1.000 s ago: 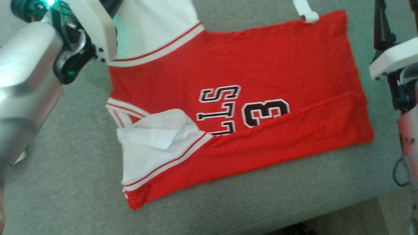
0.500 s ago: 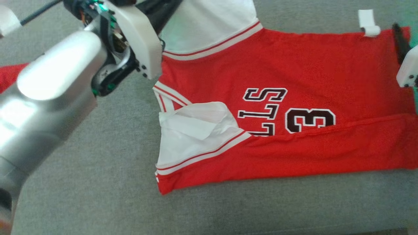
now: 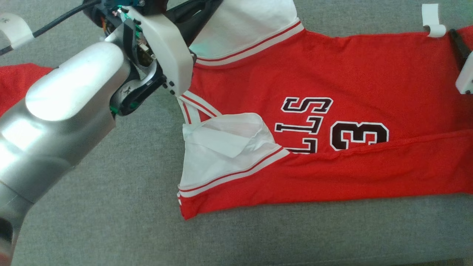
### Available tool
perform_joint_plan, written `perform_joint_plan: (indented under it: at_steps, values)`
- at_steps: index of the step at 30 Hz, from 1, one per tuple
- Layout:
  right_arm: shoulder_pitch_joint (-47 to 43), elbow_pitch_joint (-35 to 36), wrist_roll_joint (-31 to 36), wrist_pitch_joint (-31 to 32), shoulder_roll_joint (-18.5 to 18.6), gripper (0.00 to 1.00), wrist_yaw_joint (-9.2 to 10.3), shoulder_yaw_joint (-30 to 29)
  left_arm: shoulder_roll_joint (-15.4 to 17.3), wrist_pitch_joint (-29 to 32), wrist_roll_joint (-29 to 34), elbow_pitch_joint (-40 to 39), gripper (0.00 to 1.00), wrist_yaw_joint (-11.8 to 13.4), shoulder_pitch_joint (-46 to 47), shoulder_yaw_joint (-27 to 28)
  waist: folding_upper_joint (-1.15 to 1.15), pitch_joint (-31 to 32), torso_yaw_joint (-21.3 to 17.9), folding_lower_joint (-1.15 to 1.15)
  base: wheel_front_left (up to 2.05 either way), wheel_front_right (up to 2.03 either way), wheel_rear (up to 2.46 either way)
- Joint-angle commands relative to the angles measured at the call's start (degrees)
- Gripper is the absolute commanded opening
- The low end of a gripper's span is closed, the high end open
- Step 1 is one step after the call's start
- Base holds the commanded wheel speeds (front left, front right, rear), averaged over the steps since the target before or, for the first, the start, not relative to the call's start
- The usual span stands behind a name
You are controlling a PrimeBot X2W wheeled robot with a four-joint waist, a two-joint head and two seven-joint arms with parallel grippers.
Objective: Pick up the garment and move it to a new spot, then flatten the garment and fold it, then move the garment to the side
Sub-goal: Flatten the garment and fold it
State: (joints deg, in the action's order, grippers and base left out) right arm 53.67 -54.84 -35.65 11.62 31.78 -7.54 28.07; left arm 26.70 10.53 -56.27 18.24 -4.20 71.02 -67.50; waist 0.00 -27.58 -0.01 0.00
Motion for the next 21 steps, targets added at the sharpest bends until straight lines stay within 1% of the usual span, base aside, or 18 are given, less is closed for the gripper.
perform_joint_plan:
  at_steps: [1, 6, 8, 16, 21]
  values:
    - [-1.09, 0.46, -0.86, 0.95, 1.19, 0.00, 0.05, 1.83, 2.24, 0.09, 0.94, -0.80, 0.00, 0.46, 2.65, 1.96, 0.00, 0.10, -0.12, 0.00, 0.00, 0.00, 0.00]
    - [0.09, 1.19, -4.29, -1.59, 1.72, 0.00, 0.05, 3.17, 3.18, -1.14, 1.70, 1.36, 0.00, 1.15, 2.53, 2.19, 0.00, 0.88, -0.82, 0.00, 0.00, 0.00, 0.00]
    - [0.92, 1.67, -5.76, -3.37, 1.73, 0.00, 0.05, 3.15, 3.41, -2.22, 1.82, 2.51, 0.00, 1.90, 2.63, 2.86, 0.00, 1.18, -1.05, 0.00, 0.00, 0.00, 0.00]
    - [5.24, 3.13, -7.50, -13.20, 2.02, 0.00, 0.05, 4.47, 3.58, -6.64, 4.19, 8.65, 0.00, 3.38, 5.34, 4.45, 0.00, 1.49, -2.00, 0.00, 0.00, 0.00, 0.00]
    - [7.79, 2.98, -7.94, -19.66, 1.45, 0.00, 0.05, 5.36, 2.59, -10.04, 5.66, 13.55, 0.00, 3.58, 7.84, 5.34, 0.00, 1.52, -2.49, 0.00, 0.00, 0.00, 0.00]
